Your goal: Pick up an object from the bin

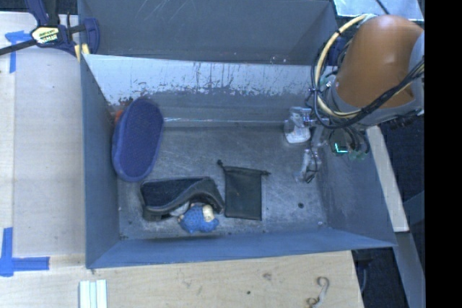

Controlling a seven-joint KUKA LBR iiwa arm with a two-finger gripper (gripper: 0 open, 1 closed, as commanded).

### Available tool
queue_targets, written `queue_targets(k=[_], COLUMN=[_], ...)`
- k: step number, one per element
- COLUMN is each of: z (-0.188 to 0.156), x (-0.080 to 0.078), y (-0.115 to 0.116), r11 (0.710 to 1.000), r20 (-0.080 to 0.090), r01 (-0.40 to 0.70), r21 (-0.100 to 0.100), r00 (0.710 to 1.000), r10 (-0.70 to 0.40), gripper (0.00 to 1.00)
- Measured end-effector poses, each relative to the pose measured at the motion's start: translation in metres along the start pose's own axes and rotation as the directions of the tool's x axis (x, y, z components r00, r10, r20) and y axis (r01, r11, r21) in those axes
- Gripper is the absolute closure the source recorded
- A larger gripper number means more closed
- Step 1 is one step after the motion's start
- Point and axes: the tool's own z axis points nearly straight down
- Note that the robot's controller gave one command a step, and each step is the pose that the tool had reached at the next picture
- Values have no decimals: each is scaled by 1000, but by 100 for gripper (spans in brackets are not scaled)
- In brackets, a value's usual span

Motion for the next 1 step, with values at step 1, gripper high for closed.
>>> queue_targets(k=[1], z=[104], x=[34], y=[51], r11=[891], r20=[1], r01=[453], r21=[-1], r00=[891], r10=[-453], gripper=[0])
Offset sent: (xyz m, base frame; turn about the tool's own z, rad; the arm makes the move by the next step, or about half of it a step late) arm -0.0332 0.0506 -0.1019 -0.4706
